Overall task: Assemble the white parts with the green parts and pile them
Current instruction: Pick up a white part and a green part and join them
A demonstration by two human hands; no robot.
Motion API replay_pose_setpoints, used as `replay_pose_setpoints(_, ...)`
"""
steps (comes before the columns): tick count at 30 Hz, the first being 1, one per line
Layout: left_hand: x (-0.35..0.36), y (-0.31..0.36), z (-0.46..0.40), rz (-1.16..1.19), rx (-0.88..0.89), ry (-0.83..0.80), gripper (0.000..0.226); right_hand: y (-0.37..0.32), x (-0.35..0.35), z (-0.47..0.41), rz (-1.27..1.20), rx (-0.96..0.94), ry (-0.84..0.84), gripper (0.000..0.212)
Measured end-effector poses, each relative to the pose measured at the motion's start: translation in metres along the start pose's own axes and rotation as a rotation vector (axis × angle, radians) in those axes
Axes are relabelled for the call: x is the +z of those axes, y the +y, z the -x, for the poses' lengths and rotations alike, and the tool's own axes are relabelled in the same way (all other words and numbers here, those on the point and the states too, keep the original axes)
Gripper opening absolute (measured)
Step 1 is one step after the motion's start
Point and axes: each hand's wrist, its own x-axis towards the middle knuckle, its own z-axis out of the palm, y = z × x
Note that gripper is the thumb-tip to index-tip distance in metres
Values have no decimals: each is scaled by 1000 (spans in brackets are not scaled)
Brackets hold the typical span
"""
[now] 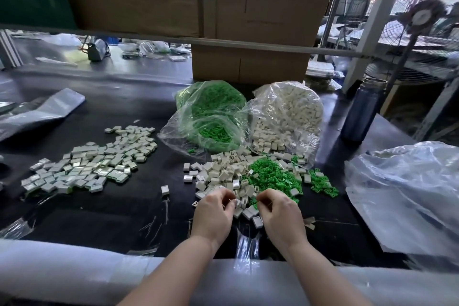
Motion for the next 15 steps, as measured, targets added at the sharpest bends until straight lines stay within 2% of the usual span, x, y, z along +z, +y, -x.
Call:
replay_pose_setpoints(10,11,-4,2,27,29,63,1,6,8,-2,37,-18,47,15)
replay_pose_setpoints(15,14,-8,2,24,50,96,6,9,12,2,36,-54,76,16)
